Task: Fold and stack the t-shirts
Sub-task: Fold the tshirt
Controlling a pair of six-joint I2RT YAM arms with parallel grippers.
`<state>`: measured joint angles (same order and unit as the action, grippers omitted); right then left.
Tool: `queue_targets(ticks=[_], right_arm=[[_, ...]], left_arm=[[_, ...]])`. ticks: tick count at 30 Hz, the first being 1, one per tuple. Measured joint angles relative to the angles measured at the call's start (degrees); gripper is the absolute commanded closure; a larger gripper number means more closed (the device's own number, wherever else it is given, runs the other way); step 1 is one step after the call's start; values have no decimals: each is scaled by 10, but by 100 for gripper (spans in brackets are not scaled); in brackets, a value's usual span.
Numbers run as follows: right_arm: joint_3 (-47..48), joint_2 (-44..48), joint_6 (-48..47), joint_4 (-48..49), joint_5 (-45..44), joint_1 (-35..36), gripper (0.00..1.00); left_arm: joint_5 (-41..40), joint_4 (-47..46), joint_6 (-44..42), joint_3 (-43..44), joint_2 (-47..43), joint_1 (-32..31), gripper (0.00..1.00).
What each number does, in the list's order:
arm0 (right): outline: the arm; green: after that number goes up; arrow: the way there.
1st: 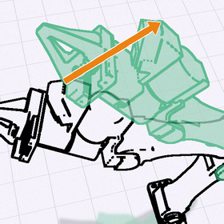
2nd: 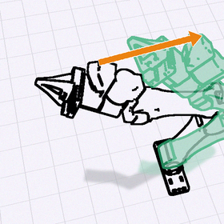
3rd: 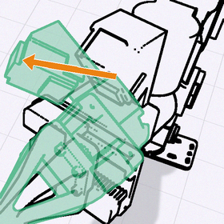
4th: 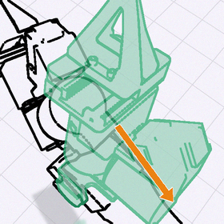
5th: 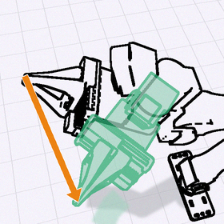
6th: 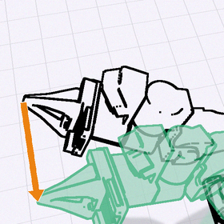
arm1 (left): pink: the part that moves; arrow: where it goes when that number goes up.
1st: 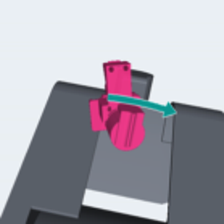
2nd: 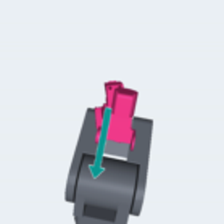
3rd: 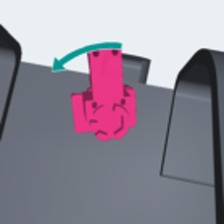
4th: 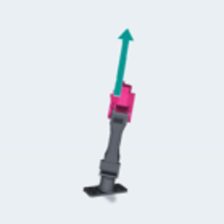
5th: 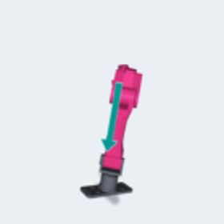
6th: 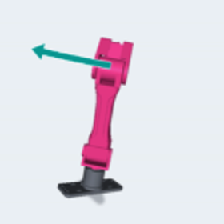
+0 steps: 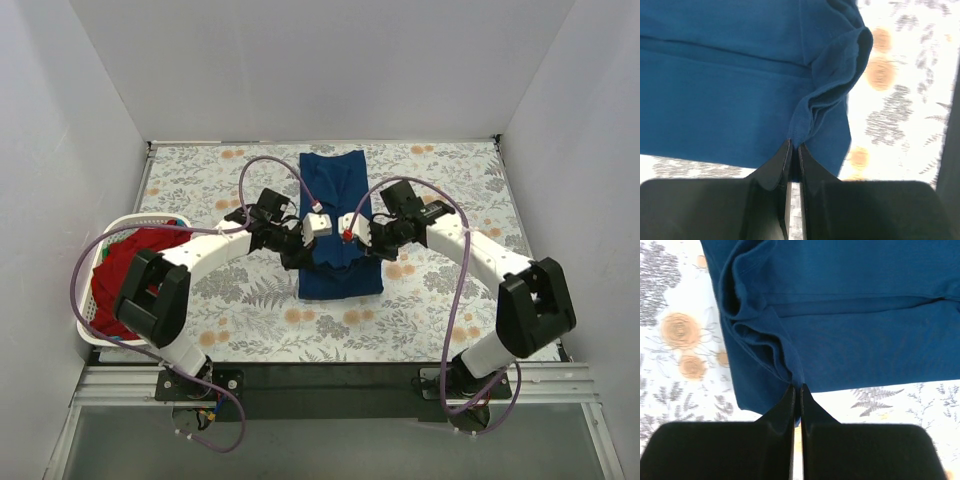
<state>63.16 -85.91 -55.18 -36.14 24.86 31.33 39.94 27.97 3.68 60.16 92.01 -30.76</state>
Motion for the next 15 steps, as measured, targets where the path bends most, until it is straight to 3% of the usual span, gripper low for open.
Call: queue_targets(ticks=[15], right_arm=[[242, -231, -71, -37, 43, -92, 99]], left_arm=[[-10, 1, -35, 189, 187, 72, 100]])
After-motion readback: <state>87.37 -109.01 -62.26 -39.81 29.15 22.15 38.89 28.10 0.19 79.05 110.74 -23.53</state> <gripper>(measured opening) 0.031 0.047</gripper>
